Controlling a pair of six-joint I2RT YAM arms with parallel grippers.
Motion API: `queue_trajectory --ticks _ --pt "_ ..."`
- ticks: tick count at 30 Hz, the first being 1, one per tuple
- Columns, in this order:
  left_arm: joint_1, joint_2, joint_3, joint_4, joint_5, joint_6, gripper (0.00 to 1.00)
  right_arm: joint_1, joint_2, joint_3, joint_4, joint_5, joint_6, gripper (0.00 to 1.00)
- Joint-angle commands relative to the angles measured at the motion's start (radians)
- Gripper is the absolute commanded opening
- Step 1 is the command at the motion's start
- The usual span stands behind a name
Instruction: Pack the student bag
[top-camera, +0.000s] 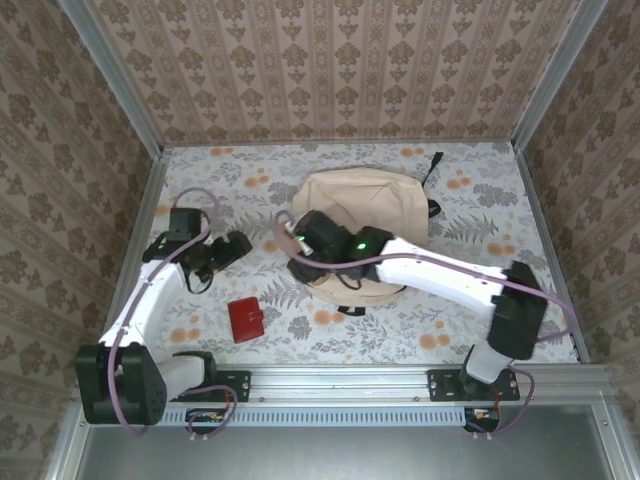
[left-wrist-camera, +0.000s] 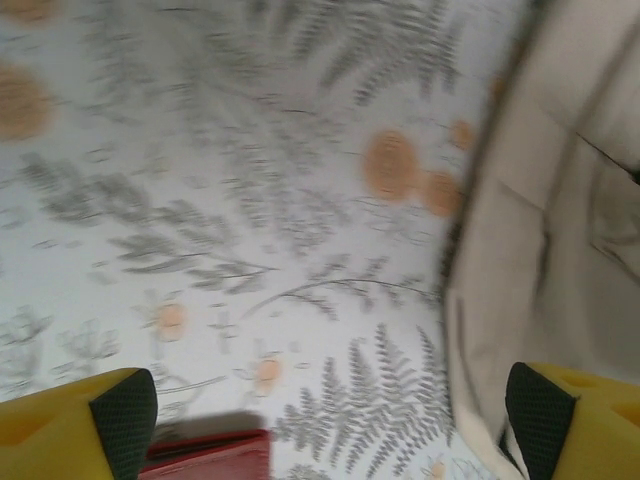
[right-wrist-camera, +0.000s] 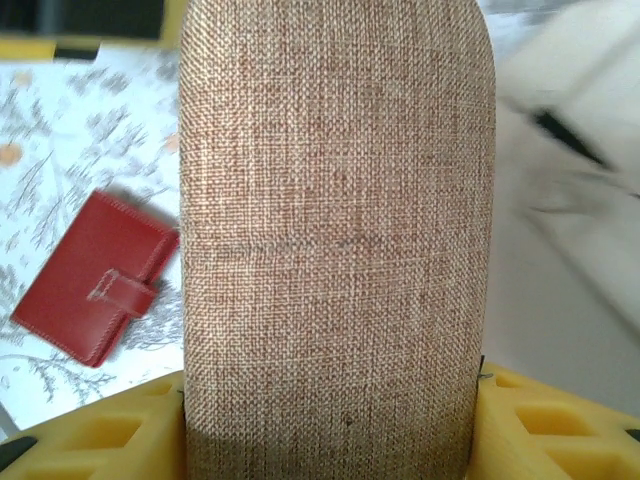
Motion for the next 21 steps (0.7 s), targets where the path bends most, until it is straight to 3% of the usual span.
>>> queue_trajectory --ticks 1,10,16,21 --pt "-0.128 0.055 0.116 0.007 -0.037 0.018 0.91 -0.087 -0.11 -0.093 -0.061 0.048 0.091 0.55" --pt "-0.44 0.44 0.536 -0.038 -0.138 0.113 0.79 -0.359 -0.317 -0.25 -0.19 -0.069 0.137 0.55" --pt "-0.476 0.728 0.802 0.009 -0.095 -0.042 0.64 -0.438 -0.395 -0.333 -0.161 -0.133 0.152 0.55" --pt "-0.472 0.888 0.942 0.045 -0.067 -0.111 0.59 -0.465 -0.395 -0.339 -0.158 -0.134 0.151 0.55"
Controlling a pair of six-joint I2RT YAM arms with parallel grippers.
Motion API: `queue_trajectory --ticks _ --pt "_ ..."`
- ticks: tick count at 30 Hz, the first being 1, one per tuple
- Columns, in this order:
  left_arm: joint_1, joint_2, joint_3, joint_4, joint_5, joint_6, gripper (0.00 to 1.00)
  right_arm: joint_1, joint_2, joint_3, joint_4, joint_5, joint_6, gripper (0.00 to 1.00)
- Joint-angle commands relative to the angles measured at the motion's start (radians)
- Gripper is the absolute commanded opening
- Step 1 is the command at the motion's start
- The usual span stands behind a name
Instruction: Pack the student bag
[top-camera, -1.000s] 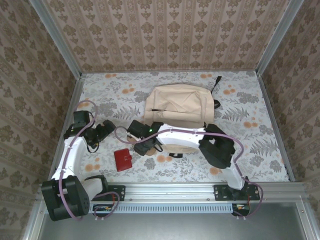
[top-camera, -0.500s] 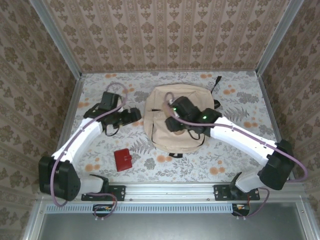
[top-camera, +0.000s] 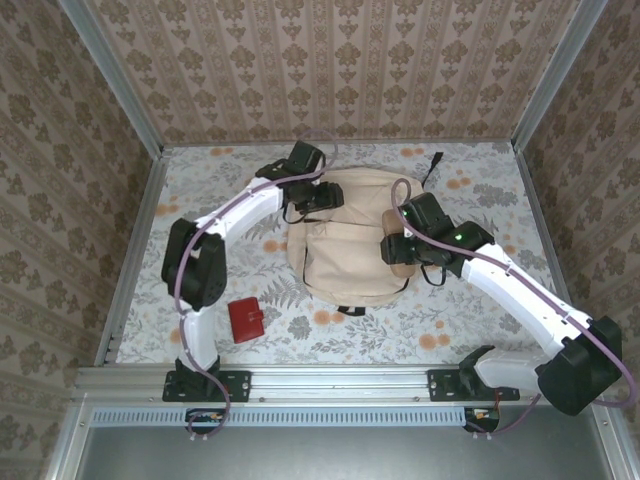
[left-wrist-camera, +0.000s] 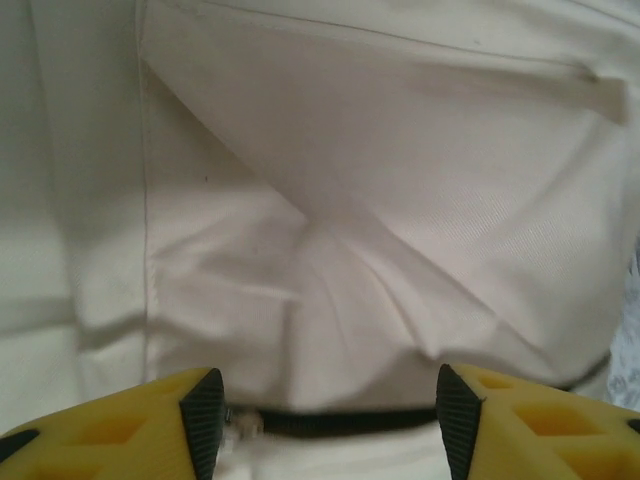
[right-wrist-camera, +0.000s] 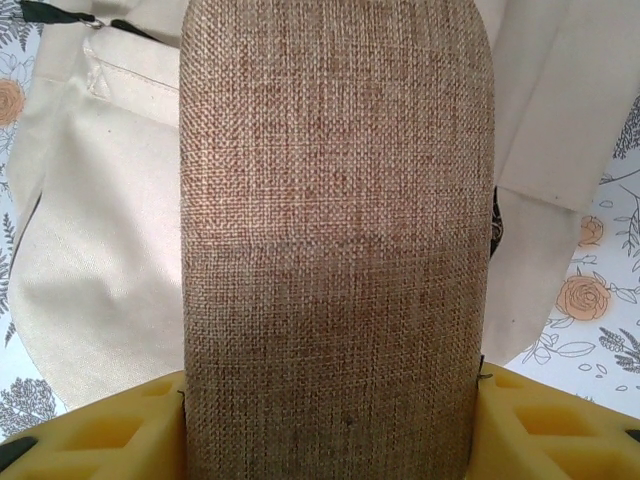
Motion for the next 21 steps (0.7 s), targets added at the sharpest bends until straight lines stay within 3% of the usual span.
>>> queue_trajectory --ticks 1,6,11,18,21 --pt "0.005 0.08 0.107 0.018 0.048 -0.077 0.58 -0.011 -0.015 -0.003 0.006 -0.025 0.019 0.55" --pt "0.003 0.215 0.219 0.063 0.182 -0.147 0.55 -0.022 0.003 0.013 0.006 -0.019 -0.004 0.55" --pt "0.002 0.263 0.242 0.07 0.188 -0.215 0.51 -0.027 0.036 0.048 -0.006 -0.005 -0.023 0.55" --pt "0.006 0.209 0.199 0.141 0.217 -0.25 0.25 -0.027 0.064 0.069 -0.002 0.002 -0.032 0.55" --pt "0.007 0.17 0.177 0.156 0.212 -0.239 0.02 -0.027 0.075 0.071 -0.004 -0.003 -0.041 0.54"
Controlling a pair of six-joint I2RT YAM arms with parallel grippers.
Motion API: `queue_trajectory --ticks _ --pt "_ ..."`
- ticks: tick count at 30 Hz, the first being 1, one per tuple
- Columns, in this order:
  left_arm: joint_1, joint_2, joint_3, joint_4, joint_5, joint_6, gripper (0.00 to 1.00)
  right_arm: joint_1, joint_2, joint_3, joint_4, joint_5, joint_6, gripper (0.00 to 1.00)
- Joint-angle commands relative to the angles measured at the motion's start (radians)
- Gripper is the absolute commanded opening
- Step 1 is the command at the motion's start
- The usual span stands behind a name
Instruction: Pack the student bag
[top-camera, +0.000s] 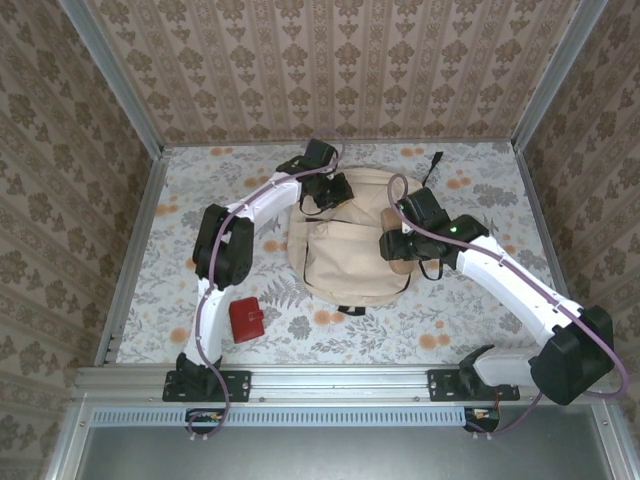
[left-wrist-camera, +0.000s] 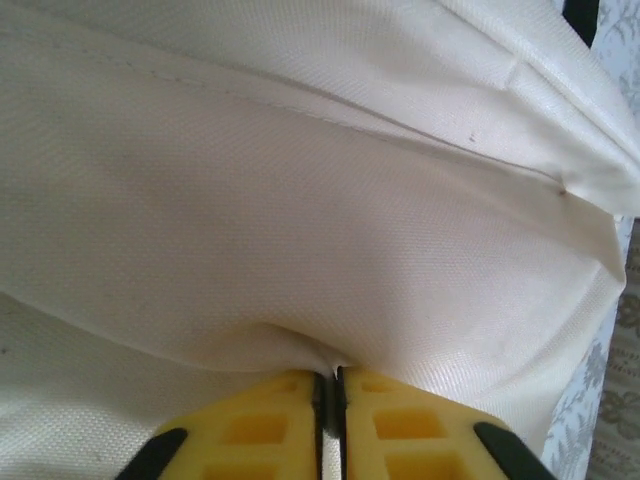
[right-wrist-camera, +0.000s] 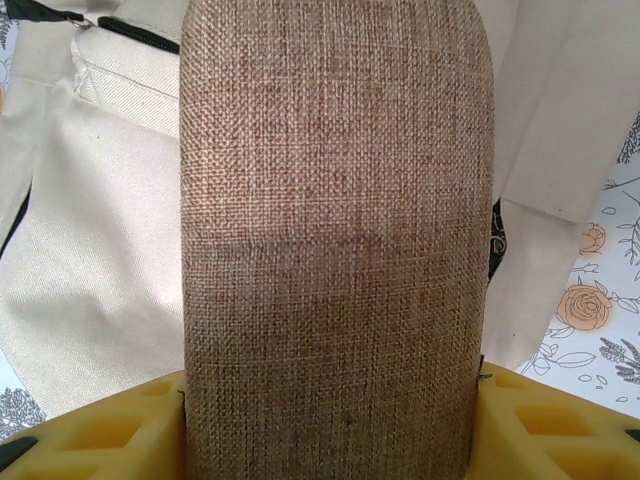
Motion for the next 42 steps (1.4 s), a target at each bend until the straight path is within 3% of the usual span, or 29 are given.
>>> queue_trajectory --ticks 1,13,23,38,42 --pt "-0.001 -0.09 -0.026 0.053 0.04 -0.003 0.0 -0.005 0.019 0.038 -0.006 0.0 -0.032 0.54" --pt "0.013 -0.285 -0.136 0.115 0.045 0.049 0.0 0.042 0.078 0.006 -0.043 -0.097 -0.135 0.54" --pt "0.024 -0.299 -0.155 0.119 0.05 0.039 0.0 0.098 0.223 0.048 -0.036 -0.095 -0.211 0.54" --pt "0.062 -0.253 -0.152 0.103 0.089 0.027 0.0 0.098 0.37 0.204 0.046 0.148 -0.187 0.54" --pt "0.078 -0.222 -0.141 0.104 0.111 0.01 0.0 0.1 0.445 0.282 0.09 0.135 -0.207 0.54"
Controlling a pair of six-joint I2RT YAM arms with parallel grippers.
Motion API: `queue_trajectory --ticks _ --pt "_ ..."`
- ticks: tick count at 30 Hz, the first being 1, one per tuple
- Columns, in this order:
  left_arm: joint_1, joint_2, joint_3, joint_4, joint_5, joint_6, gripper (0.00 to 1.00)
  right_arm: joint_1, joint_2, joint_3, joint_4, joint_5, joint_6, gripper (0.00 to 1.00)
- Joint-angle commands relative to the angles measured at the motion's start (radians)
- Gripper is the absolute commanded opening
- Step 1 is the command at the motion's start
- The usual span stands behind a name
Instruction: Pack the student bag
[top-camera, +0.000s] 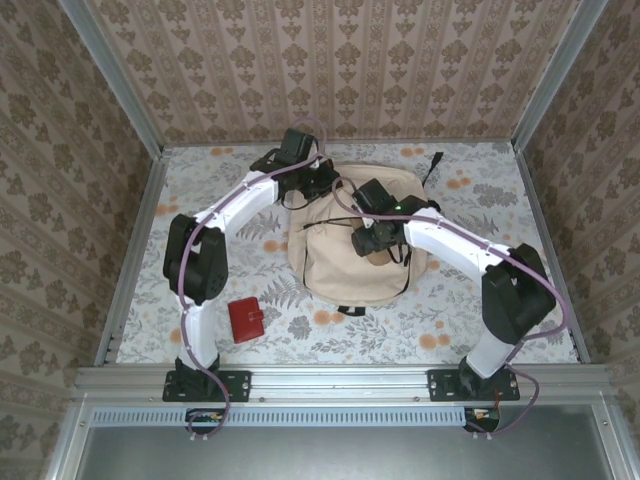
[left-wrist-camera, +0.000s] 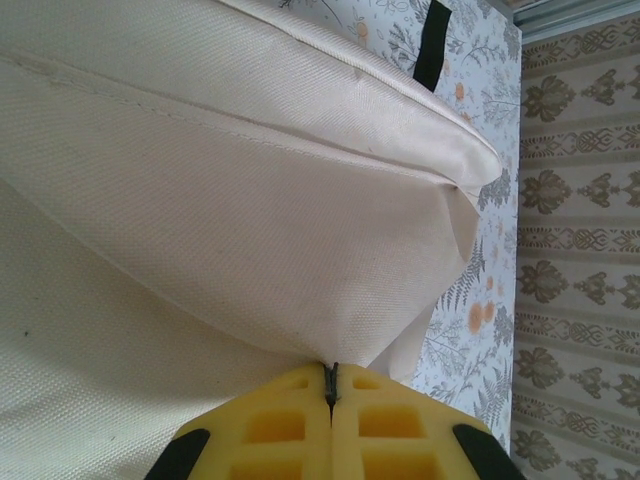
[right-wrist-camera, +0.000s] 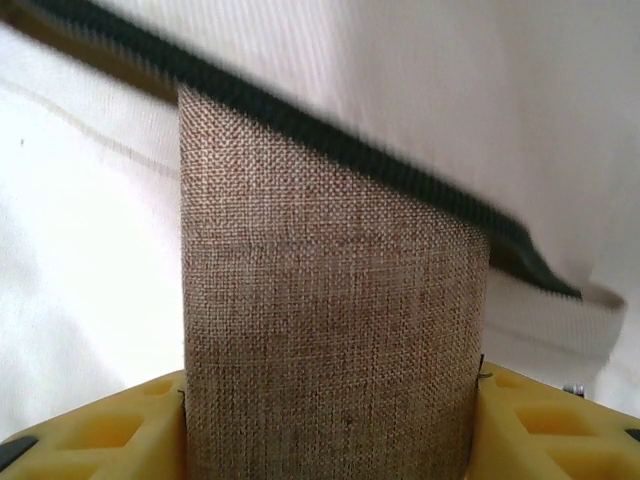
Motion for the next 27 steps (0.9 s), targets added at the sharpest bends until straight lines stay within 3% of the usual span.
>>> queue_trajectory --ticks 1,6,10,14,18,23,27 --pt "0.033 0.023 0.019 0.049 0.036 -0.016 0.0 0.005 0.062 0.085 0.058 0.033 -0.026 0.54" --pt "0.061 0.073 0.024 0.049 0.042 -0.026 0.0 0.005 0.159 0.182 0.08 0.025 0.005 0.57" --pt "0.071 0.115 0.031 0.046 0.05 -0.027 0.0 0.005 0.175 0.19 0.074 0.015 0.064 0.72" --pt "0.078 0.144 0.032 0.044 0.055 -0.029 0.0 0.005 0.108 0.13 0.055 -0.03 0.12 0.83" --pt "0.078 0.142 0.028 0.041 0.051 -0.019 0.0 0.005 -0.044 0.018 0.051 -0.082 0.198 0.86" --pt "0.077 0.125 0.019 0.042 0.053 -0.011 0.0 0.005 -0.194 -0.128 0.05 -0.133 0.327 0.8" --pt "0.077 0.111 0.01 0.047 0.06 -0.008 0.0 0.005 -0.241 -0.229 0.145 -0.222 0.459 0.59"
